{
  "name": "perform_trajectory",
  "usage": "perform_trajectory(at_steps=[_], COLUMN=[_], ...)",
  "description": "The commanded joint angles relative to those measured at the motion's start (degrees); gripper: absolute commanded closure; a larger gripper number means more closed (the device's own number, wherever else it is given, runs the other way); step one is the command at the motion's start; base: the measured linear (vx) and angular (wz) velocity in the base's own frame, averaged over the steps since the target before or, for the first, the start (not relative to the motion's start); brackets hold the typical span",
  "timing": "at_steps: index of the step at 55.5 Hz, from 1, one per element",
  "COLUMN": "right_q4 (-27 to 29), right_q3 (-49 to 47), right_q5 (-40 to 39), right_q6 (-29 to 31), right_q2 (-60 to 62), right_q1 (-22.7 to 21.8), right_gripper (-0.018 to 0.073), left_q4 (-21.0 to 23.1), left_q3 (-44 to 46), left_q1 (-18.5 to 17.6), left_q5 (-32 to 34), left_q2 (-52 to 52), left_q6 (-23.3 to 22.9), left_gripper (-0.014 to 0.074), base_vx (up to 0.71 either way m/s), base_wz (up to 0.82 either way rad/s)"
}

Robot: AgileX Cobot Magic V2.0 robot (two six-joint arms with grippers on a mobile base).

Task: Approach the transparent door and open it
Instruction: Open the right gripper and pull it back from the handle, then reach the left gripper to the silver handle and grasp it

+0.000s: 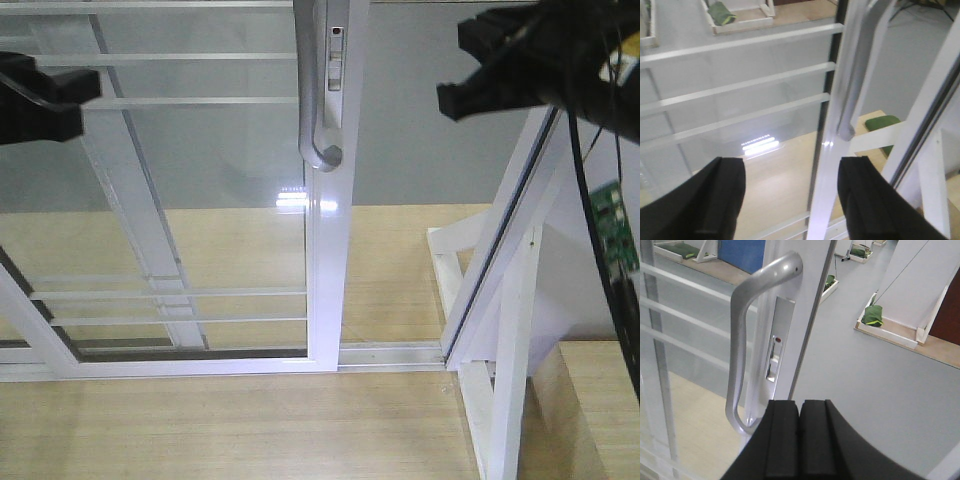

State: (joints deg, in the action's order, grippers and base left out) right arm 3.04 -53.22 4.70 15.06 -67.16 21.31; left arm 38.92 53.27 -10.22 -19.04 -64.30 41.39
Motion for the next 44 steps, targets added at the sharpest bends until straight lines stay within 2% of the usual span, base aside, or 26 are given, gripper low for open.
perform_trajectory(at_steps=[1,6,12,21,28,36,44], right_q4=[0.05,-0.06,-0.40,-0.45,-0.45,-0.45,-0.45], right_q3=[4.11,9.48,13.57,15.77,15.77,15.77,15.77], right_q5=[-5.97,-5.86,-5.70,-3.73,-2.42,-2.45,-2.26], right_q6=[0.28,0.57,0.91,0.91,1.01,2.21,4.32], right_q2=[7.19,12.98,17.91,21.88,22.28,22.21,22.21], right_q1=[-0.29,-0.29,-0.29,-0.29,-0.29,-0.29,-0.29], right_gripper=[0.0565,0.0565,0.0565,0.0565,0.0565,0.0565,0.0565], left_q4=[10.04,16.51,20.82,20.72,17.74,17.32,17.24], left_q3=[1.43,1.43,1.72,2.82,7.63,13.02,17.60], left_q1=[-3.10,-7.17,-12.10,-18.26,-21.08,-22.30,-22.30], left_q5=[6.84,11.79,19.04,29.43,30.07,32.04,36.53], left_q2=[-2.10,-6.21,-11.11,-18.78,-23.76,-27.88,-31.12], left_q6=[6.64,10.96,14.56,15.24,15.24,14.55,9.74], left_gripper=[0.0074,0.0074,0.0074,0.0074,0.0074,0.0074,0.0074], base_vx=[0.00,0.00,0.00,0.00,0.00,0.00,0.00], base_wz=[0.00,0.00,0.00,0.00,0.00,0.00,0.00])
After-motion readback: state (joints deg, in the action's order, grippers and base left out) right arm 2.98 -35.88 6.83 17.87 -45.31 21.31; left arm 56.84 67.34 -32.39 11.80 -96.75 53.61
